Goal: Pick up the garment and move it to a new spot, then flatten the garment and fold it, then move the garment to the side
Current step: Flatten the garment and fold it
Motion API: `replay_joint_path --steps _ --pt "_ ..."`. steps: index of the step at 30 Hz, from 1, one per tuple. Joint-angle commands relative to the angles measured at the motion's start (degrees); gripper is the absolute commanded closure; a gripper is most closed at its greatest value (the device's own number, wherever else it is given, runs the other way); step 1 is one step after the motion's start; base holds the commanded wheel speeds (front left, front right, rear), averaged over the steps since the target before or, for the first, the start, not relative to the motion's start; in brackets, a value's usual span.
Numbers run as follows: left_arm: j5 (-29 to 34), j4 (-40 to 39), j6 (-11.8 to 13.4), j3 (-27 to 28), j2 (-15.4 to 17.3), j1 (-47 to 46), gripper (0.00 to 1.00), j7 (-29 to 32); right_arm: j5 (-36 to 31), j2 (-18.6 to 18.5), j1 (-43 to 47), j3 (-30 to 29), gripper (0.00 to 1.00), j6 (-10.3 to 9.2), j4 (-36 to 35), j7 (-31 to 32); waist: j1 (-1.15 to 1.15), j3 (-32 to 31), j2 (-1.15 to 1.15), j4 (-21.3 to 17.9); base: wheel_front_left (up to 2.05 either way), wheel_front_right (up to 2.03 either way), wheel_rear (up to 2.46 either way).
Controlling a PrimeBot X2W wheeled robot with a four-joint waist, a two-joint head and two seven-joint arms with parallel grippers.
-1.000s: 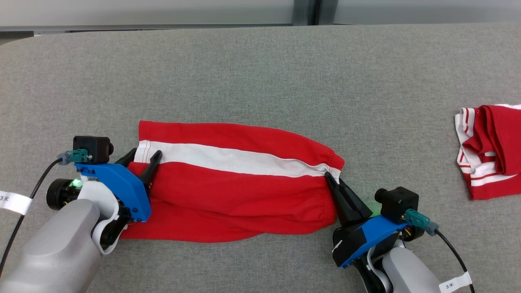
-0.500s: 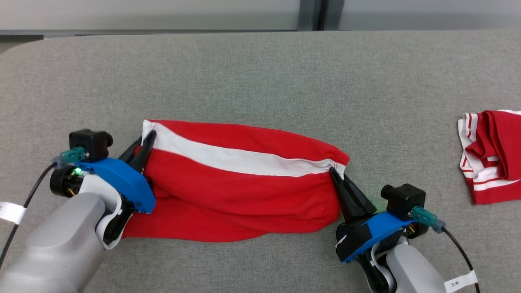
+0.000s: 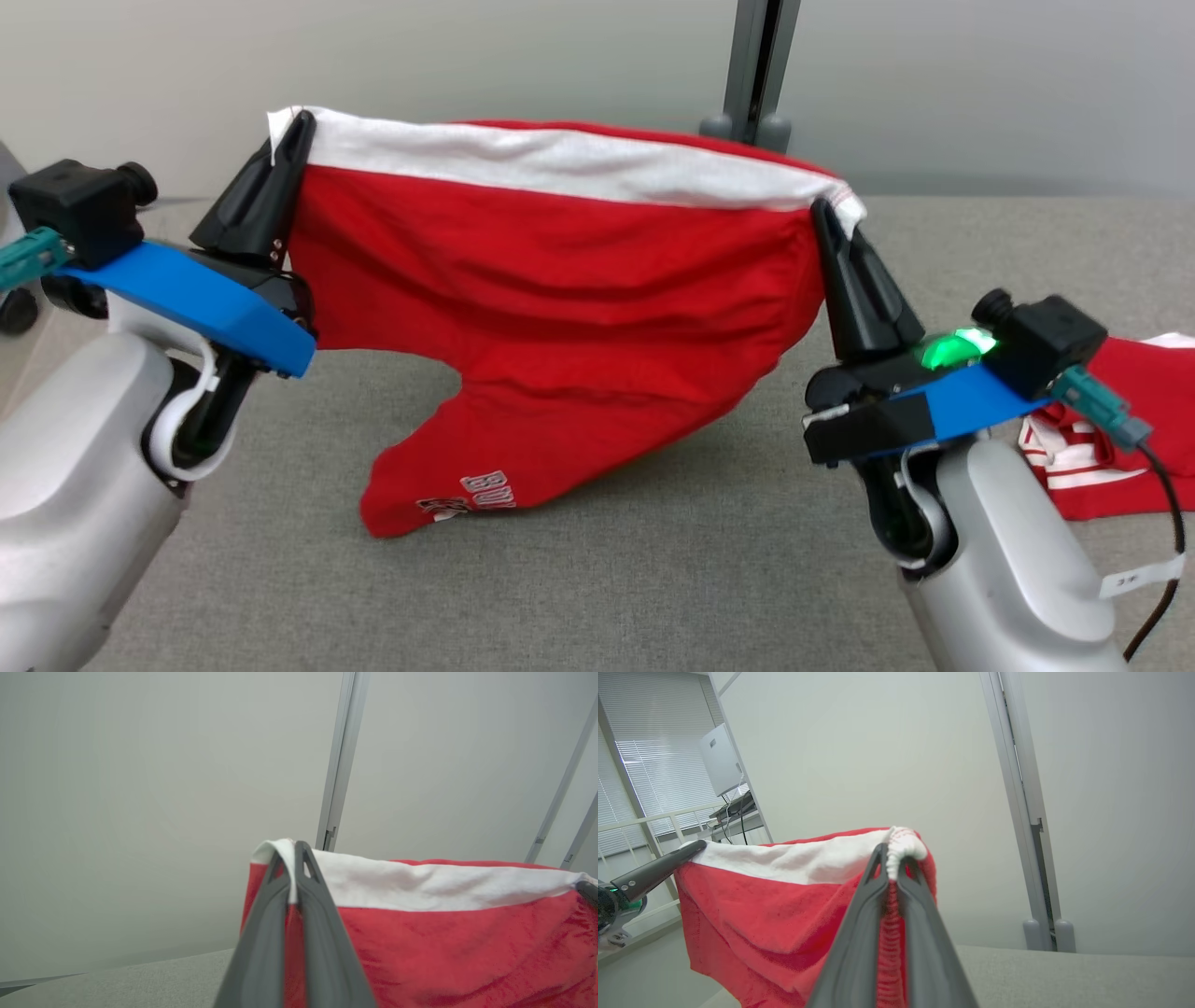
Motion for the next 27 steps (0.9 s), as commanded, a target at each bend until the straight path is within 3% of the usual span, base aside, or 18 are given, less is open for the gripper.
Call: replay_joint_path --steps 1,7,13,17,21,24,27 --pt "0.34 -1.86 0.08 0.34 1.55 0.26 1.0 -0.18 -0.71 -0.22 -1.78 -0.33 1.0 0.0 -1.52 -0.19 0.01 -1.9 0.0 -0.89 0.0 0.0 0.0" --pt "-1.53 -9.73 1.47 2.79 4.97 -2.17 1.0 2.27 -3.52 -0.2 -7.09 -0.23 1.0 0.0 -3.56 0.24 0.01 -3.13 0.0 -0.8 0.0 0.0 0.0" --pt "-1.99 -11.39 2.45 4.16 6.47 -5.77 1.0 4.97 -8.77 -1.13 -15.66 0.59 1.0 0.0 -0.83 3.18 0.01 1.42 0.0 -0.51 0.0 0.0 0.0" --pt "-0.36 -7.14 2.06 5.27 4.94 -10.72 1.0 3.47 -13.29 -0.86 -23.94 -0.44 1.0 0.01 4.63 2.71 0.01 6.0 0.0 -0.26 0.0 0.0 0.0" --pt "3.56 -2.7 1.23 6.95 3.23 -17.21 1.0 0.82 -18.73 -0.46 -33.53 -5.68 1.0 -0.01 9.87 0.81 0.01 10.43 0.0 -0.07 0.0 0.0 0.0" --pt "6.84 -0.79 0.64 10.59 1.25 -21.25 1.0 -0.15 -21.78 0.12 -39.12 -7.05 1.0 0.01 11.82 -0.02 0.01 12.57 0.0 0.53 0.0 0.0 0.0" --pt "10.74 -3.13 0.26 18.94 -1.65 -21.15 1.0 -0.16 -21.03 -0.37 -41.13 -7.31 1.0 -0.01 10.32 -0.15 0.01 13.93 0.0 1.0 0.0 0.0 0.0"
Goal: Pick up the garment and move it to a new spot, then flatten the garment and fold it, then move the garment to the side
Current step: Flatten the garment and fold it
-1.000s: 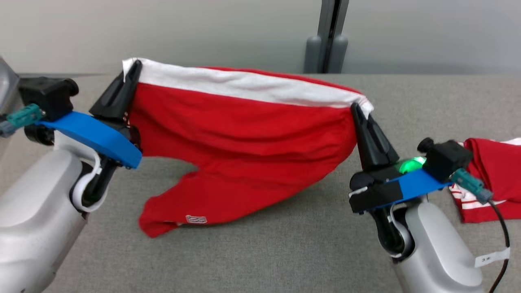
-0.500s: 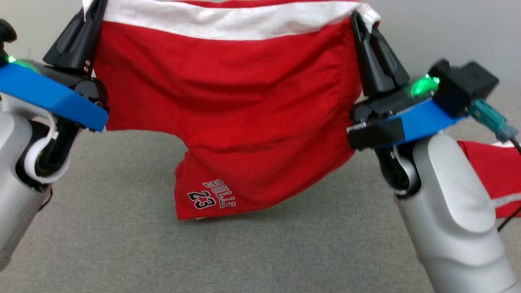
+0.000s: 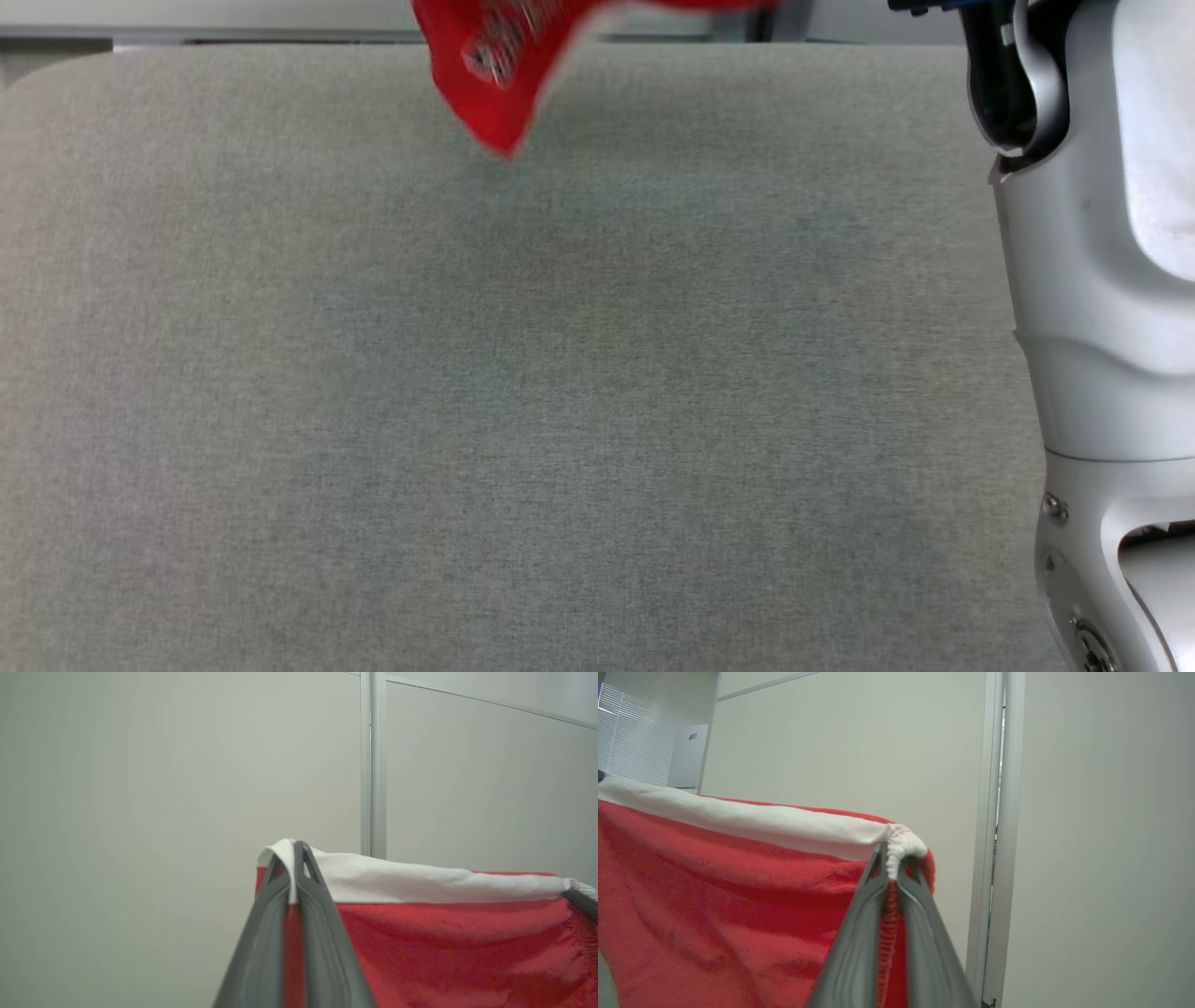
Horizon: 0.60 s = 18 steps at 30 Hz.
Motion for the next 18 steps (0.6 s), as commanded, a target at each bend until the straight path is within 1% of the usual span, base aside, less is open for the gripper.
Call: replay_joint_path --steps 1,3,5,7,10,11,12,13,15,17,18 --pt "2.64 -1.73 -0.37 4.17 -1.93 2.72 1.0 -0.18 1.12 -0.42 0.69 -0.74 1.0 -0.03 -1.36 -0.22 -0.02 1.46 0.0 1.15 0.0 0.0 0.0" --pt "4.48 -3.76 -0.51 7.03 -3.7 7.16 1.0 -0.14 2.19 -0.24 4.65 0.7 1.0 -0.02 -1.57 -0.2 -0.02 1.55 0.0 1.23 0.0 0.0 0.0" --pt "4.87 -5.6 -0.41 8.65 -4.71 11.73 1.0 -0.17 3.85 -0.16 8.4 1.89 1.0 -0.01 -2.05 -0.21 -0.02 1.33 0.0 1.23 0.0 0.0 0.0" --pt "5.09 -7.01 -0.42 9.04 -5.48 17.35 1.0 -0.17 5.15 -0.22 12.71 3.3 1.0 -0.01 -2.58 -0.24 -0.02 1.04 0.0 1.2 0.0 0.0 0.0" --pt "4.62 -7.49 -0.43 10.71 -7.64 27.04 1.0 -0.17 8.41 -0.2 21.42 5.56 1.0 -0.01 -2.63 -0.23 -0.02 0.06 0.0 1.3 0.0 0.0 0.0" --pt "4.62 -7.49 -0.43 10.71 -7.64 27.04 1.0 -0.17 8.41 -0.2 21.42 5.56 1.0 -0.01 -2.63 -0.23 -0.02 0.06 0.0 1.3 0.0 0.0 0.0" --pt "5.3 -7.57 -0.44 11.41 -8.68 32.91 1.0 -0.18 9.95 -0.2 26.51 7.18 1.0 -0.01 -3.1 -0.24 -0.02 -0.83 0.0 1.39 0.0 0.0 0.0" --pt "5.3 -7.57 -0.44 11.41 -8.68 32.91 1.0 -0.18 9.95 -0.2 26.51 7.18 1.0 -0.01 -3.1 -0.24 -0.02 -0.83 0.0 1.39 0.0 0.0 0.0" --pt "5.41 -7.31 -0.44 11.66 -10.25 38.62 1.0 -0.18 11.77 -0.19 31.82 8.65 1.0 -0.01 -3.77 -0.24 -0.02 -1.96 0.0 1.58 0.0 0.0 0.0" --pt "6.29 -7.25 -0.45 10.63 -11.32 43.53 1.0 -0.18 13.38 -0.22 37.15 9.48 1.0 -0.01 -5.04 -0.25 -0.02 -3.47 0.0 1.94 0.0 0.0 0.0" --pt "6.15 -7.12 -0.45 11.03 -12.25 45.64 1.0 -0.18 14.17 -0.2 39.5 9.51 1.0 -0.01 -6.52 -0.27 -0.02 -4.41 0.0 2.25 0.0 0.0 0.0"
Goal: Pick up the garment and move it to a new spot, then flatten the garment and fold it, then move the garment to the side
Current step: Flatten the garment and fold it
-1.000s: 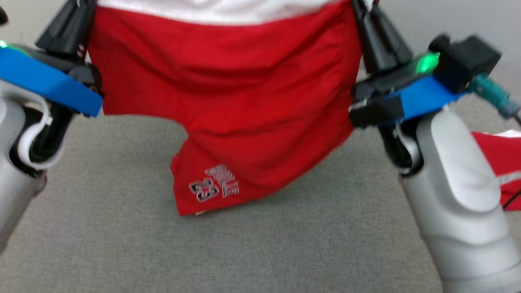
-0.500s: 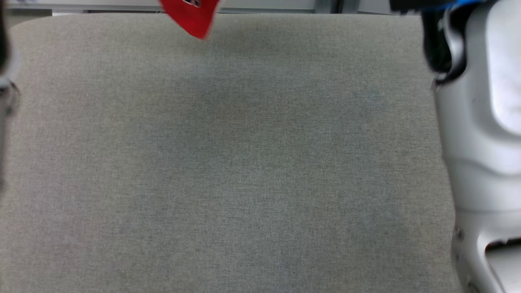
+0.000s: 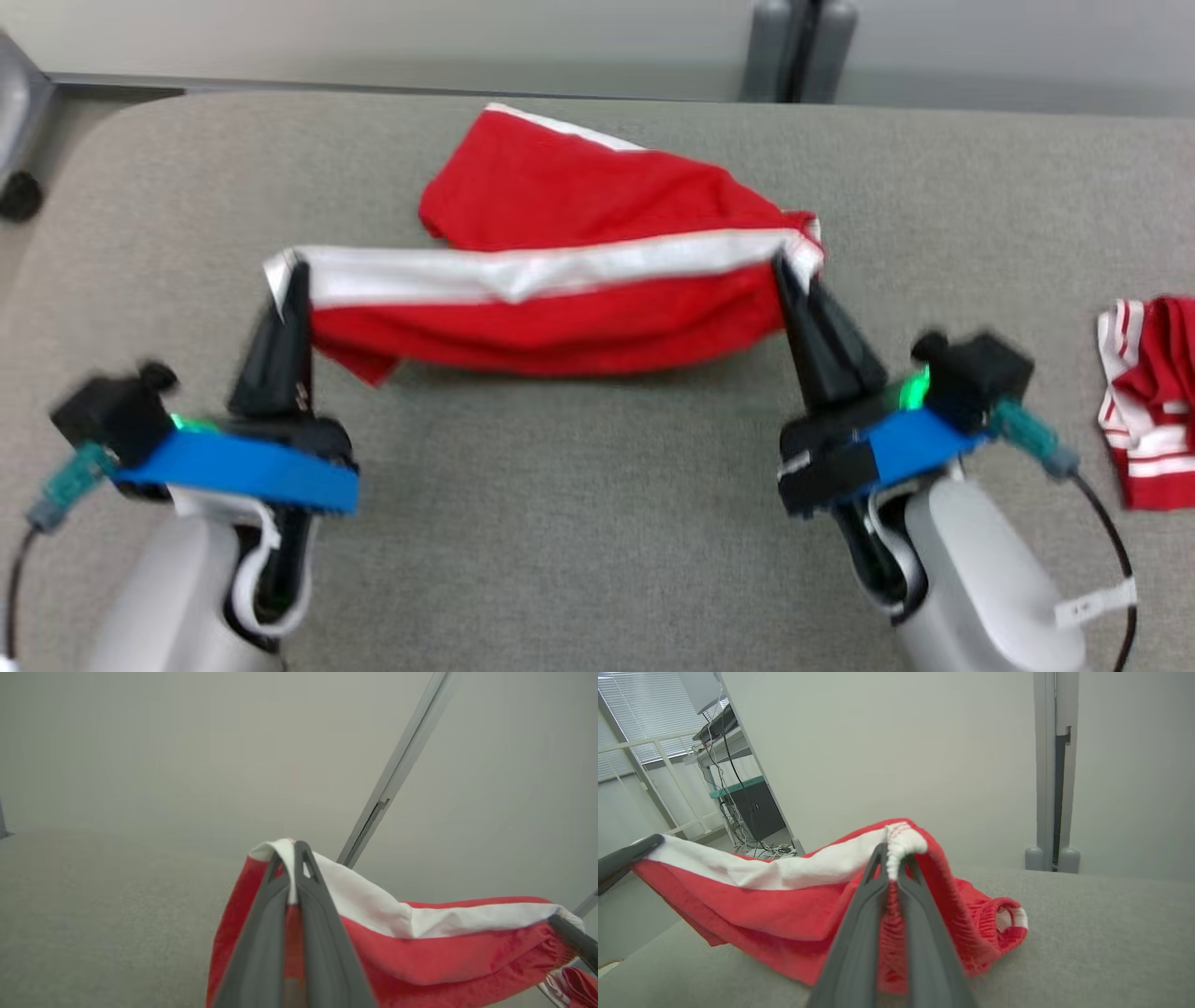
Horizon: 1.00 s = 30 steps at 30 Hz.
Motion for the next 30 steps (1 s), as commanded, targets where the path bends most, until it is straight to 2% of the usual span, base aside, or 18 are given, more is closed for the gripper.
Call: replay_joint_path --steps 1,5,9,18,23,30 --pt "-0.18 -0.26 -0.1 0.31 -0.92 1.99 1.0 -0.12 0.67 -0.13 2.91 0.12 1.0 0.0 -1.98 -0.25 0.0 -1.45 0.0 -0.1 0.0 0.0 0.0" --pt "0.42 -0.4 -0.09 1.14 -3.16 10.2 1.0 -0.12 2.34 -0.15 13.38 1.59 1.0 0.0 -6.19 -0.23 0.0 -5.36 0.0 0.55 0.0 0.0 0.0" --pt "2.6 -1.12 -0.1 1.89 -3.71 16.89 1.0 -0.13 3.95 -0.15 21.46 1.49 1.0 0.0 -9.06 -0.22 0.0 -8.78 0.0 0.68 0.0 0.0 0.0" --pt "5.41 -6.22 -0.1 4.65 -4.91 25.83 1.0 -0.14 5.49 -0.13 31.6 1.28 1.0 0.0 -15.87 -0.24 0.0 -11.88 0.0 -0.41 0.0 0.0 0.0" --pt "6.03 -7.76 -0.1 3.01 -3.81 21.09 1.0 -0.14 6.13 -0.13 29.42 1.29 1.0 0.0 -18.18 -0.23 0.0 -9.33 0.0 -1.91 0.0 0.0 0.0" --pt "4.47 -2.77 -0.1 -0.24 0.54 5.62 1.0 -0.13 11.76 -0.15 21.58 0.25 1.0 0.0 -12.46 -0.23 0.0 -1.99 0.0 -4.6 0.0 0.0 0.0"
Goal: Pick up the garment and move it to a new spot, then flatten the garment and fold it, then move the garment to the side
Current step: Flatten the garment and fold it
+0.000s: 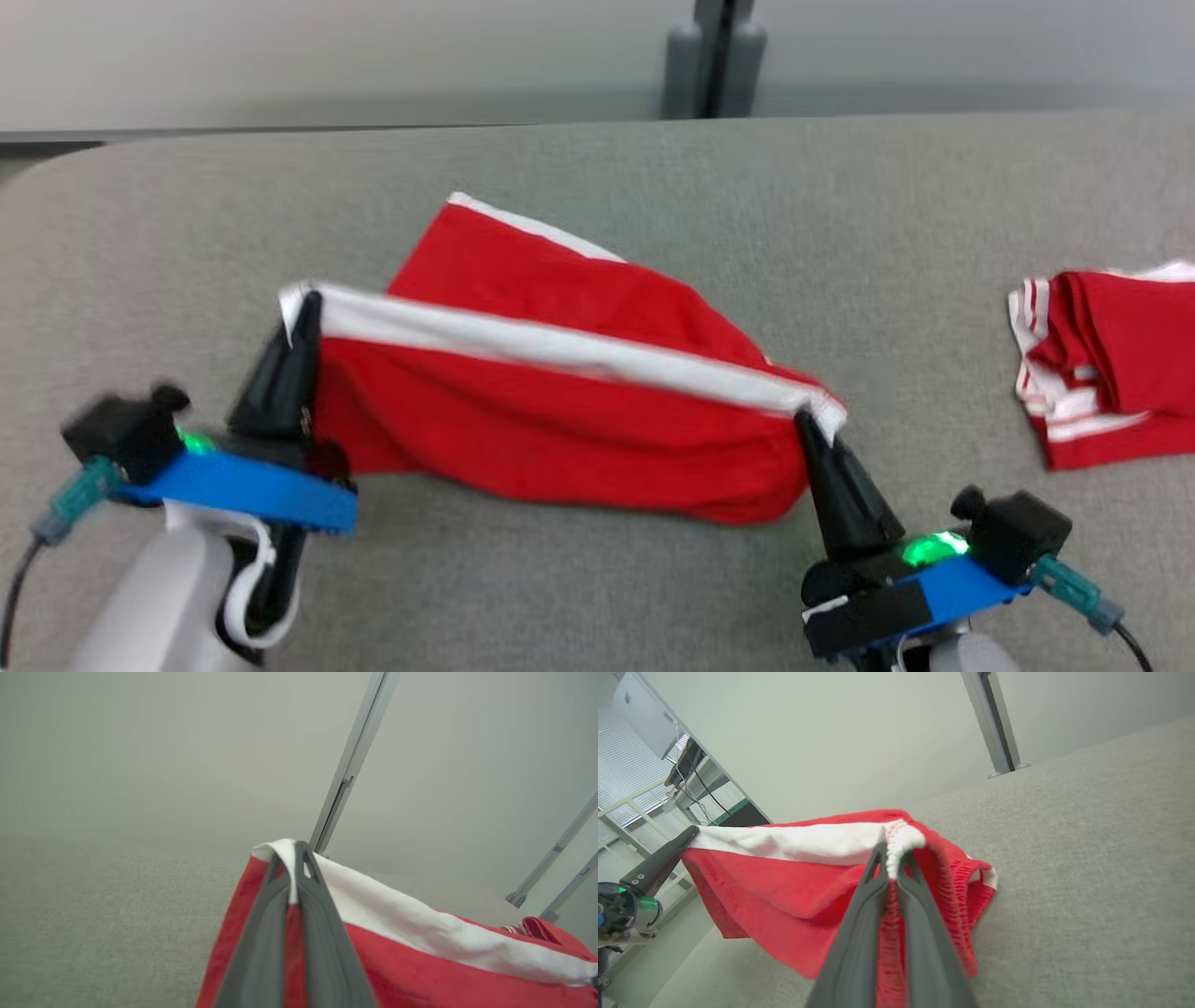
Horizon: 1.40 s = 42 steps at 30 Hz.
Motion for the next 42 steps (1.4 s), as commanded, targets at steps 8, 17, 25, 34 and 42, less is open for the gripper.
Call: replay_joint_path --steps 8,17,25,34,42 --pt "-4.11 8.1 -0.09 -6.0 6.19 -16.94 1.0 -0.12 5.88 -0.17 -10.24 -0.63 1.0 0.01 1.3 -0.19 -0.01 10.81 0.0 -3.24 0.0 0.0 0.0" --pt "-6.32 12.35 -0.09 -11.78 8.67 -28.12 1.0 -0.13 6.38 -0.17 -15.38 1.22 1.0 0.01 0.9 -0.17 -0.01 18.4 0.0 -5.87 0.0 0.0 0.0" --pt "-6.7 16.62 -0.09 -15.93 9.94 -32.77 0.56 -0.12 4.42 -0.17 -15.78 3.7 0.5 0.01 1.55 -0.05 -0.01 19.99 0.0 -7.42 0.0 0.0 0.0" --pt "-3.05 16.92 -0.09 -10.95 7.91 -29.81 0.0 -0.12 0.68 -0.18 -13.28 -1.12 0.0 0.01 1.72 -0.11 -0.01 17.08 0.0 -7.04 0.0 0.0 0.0" --pt "-0.19 19.17 -0.09 -5.82 5.88 -23.81 0.0 -0.12 -7.61 -0.15 -10.28 -8.63 0.0 0.01 0.65 -0.12 -0.01 13.58 0.0 -6.35 0.0 0.0 0.0"
